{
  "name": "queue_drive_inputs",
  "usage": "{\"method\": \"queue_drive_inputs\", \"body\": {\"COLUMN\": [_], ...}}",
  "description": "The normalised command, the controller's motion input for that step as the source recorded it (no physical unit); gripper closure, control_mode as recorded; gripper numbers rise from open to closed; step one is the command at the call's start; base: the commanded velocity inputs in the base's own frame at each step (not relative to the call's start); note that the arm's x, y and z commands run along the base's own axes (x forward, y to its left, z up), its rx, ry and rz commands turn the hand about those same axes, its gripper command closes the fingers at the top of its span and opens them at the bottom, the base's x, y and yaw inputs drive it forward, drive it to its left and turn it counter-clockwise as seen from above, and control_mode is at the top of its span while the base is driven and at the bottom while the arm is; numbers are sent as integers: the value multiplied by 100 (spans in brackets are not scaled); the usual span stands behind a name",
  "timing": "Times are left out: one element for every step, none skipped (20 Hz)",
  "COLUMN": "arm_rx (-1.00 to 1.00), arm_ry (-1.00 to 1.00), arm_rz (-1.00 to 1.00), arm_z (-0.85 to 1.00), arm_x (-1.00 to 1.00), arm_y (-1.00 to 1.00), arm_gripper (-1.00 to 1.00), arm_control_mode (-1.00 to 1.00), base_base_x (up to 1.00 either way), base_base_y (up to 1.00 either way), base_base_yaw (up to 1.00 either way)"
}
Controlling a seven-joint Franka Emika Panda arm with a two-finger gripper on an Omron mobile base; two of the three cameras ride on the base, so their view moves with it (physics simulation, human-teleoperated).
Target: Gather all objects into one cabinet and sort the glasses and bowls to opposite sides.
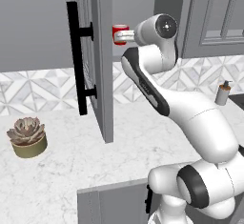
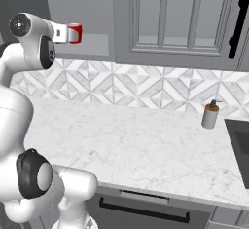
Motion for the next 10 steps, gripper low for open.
{"method": "queue_drive_inputs", "body": {"arm_rx": [-1,0,0,0,0,0,0,0,0,0], "arm_ry": [0,0,0,0,0,0,0,0,0,0], "arm_rz": [0,0,0,0,0,0,0,0,0,0], "arm_z": [-30,-27,-22,-21,-19,-18,-17,-16,-14,-12], "arm_x": [21,20,19,21,23,24,24,24,25,26], "arm_y": [19,16,4,6,6,3,3,0,0,0], "arm_gripper": [-100,-100,-100,-100,-100,-100,-100,-100,-100,-100], "arm_control_mode": [-100,-100,-100,-100,-100,-100,-100,-100,-100,-100], "base_base_x": [0,0,0,0,0,0,0,0,0,0], "base_base_y": [0,0,0,0,0,0,0,0,0,0], "base_base_yaw": [0,0,0,0,0,0,0,0,0,0]}}
